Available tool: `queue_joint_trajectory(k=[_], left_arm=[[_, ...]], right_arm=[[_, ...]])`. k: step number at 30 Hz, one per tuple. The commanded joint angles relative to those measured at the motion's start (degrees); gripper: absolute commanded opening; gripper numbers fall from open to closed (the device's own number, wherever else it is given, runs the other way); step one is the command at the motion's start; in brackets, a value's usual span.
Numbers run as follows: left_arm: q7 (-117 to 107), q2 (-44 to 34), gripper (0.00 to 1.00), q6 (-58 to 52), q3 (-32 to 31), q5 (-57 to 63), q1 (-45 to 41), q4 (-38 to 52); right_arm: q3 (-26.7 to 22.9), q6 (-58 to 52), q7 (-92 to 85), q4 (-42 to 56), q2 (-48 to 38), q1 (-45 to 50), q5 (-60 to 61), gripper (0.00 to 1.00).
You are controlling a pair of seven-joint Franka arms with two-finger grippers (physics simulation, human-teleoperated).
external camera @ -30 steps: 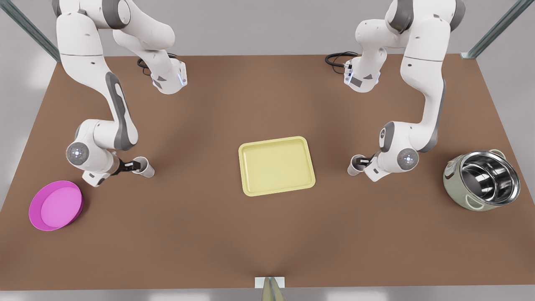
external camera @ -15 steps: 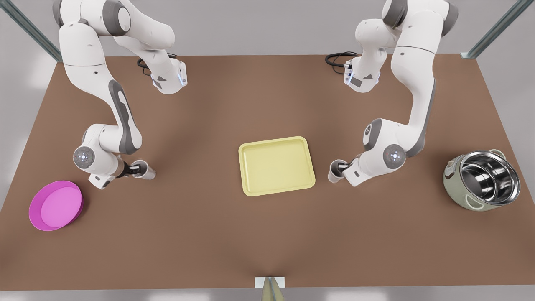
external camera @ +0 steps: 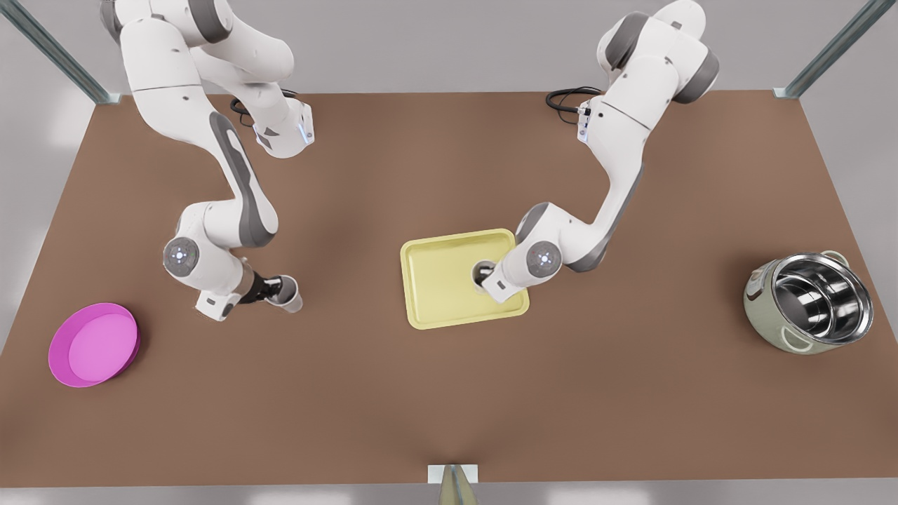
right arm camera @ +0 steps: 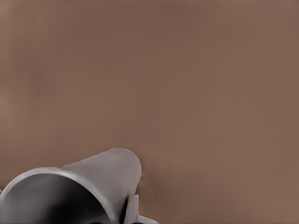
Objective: Use both arms to respectively pick up the white IKEA cups from the middle-left and middle-right positions, then place the white IKEA cups onto the middle-middle tray, ensuring that the cups remain upright and do not tip over
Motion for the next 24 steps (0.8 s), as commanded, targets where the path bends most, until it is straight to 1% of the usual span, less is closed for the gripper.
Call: queue_joint_trajectory(k=[1, 4, 5, 6, 8, 11, 14, 15, 17, 18, 19, 20, 21, 22, 23, 24], left_arm=[[-17.7, 0.2, 0.66, 2.8, -0.1, 0.5, 0.0, 0.1], [-17.7, 0.2, 0.86, 2.8, -0.1, 0.5, 0.1, 0.1], [-17.7, 0.1, 0.93, 2.8, -0.1, 0.5, 0.5, 0.0], [-17.8, 0.0, 1.0, 2.8, -0.1, 0.5, 0.5, 0.1], [-17.7, 0.0, 1.0, 2.8, -0.1, 0.5, 0.5, 0.0], [-19.0, -1.6, 1.0, 0.9, -0.2, 0.3, 0.4, 0.0], [-19.1, -3.8, 1.0, -3.0, -0.6, 0.3, 0.5, -0.3], [-19.3, -4.9, 1.0, -6.7, -0.6, 0.5, 0.6, -0.3], [-18.8, -12.7, 1.0, -24.8, -0.6, 4.4, 5.8, 1.6], [-14.1, -14.0, 1.0, -35.8, -0.6, 6.6, 9.1, 7.3], [-4.7, -14.0, 1.0, -45.6, -0.5, 10.8, 13.7, 15.1], [6.4, -14.0, 1.0, -49.7, -0.6, 14.1, 17.6, 19.4], [13.5, -14.7, 1.0, -50.7, -0.4, 16.4, 19.6, 21.1], [17.2, -16.2, 1.0, -52.1, -0.6, 16.4, 22.7, 23.5], [23.7, -21.2, 1.0, -49.8, 4.0, 16.3, 20.4, 20.6], [25.2, -24.8, 1.0, -48.4, 7.4, 15.8, 18.3, 16.6]], right_arm=[[0.4, 3.7, 17.1, 0.6, 0.7, 4.5, 2.9, 0.21], [0.4, 9.6, 30.8, 1.8, 2.2, 13.7, 3.0, 0.21], [0.3, 9.6, 37.2, 2.6, 2.3, 17.4, 2.9, 0.21], [0.3, 9.6, 40.5, 2.9, 2.4, 19.0, 2.8, 0.21], [0.3, 9.8, 45.5, 5.2, 3.7, 22.0, 2.8, 0.21], [0.4, 11.7, 45.9, 8.6, 7.3, 24.4, 2.8, 0.21], [0.4, 12.9, 46.0, 10.0, 10.0, 26.6, 3.0, 0.21], [0.4, 13.2, 46.0, 10.5, 10.7, 26.8, 3.0, 0.21], [0.5, 13.3, 45.9, 10.7, 11.2, 27.0, 4.0, 0.21], [0.5, 13.3, 45.9, 10.8, 11.3, 27.5, 4.8, 0.21], [0.5, 13.3, 45.9, 10.8, 12.1, 27.7, 4.8, 0.21], [0.6, 13.3, 45.9, 10.9, 12.4, 27.9, 4.8, 0.21], [0.8, 13.4, 45.9, 10.9, 12.6, 27.9, 4.9, 0.21], [0.9, 13.3, 45.9, 11.2, 12.8, 27.9, 5.0, 0.31], [0.8, 13.4, 45.8, 11.2, 12.9, 27.9, 5.0, 0.74], [0.8, 13.4, 45.8, 11.3, 12.9, 28.3, 4.9, 1.0]])
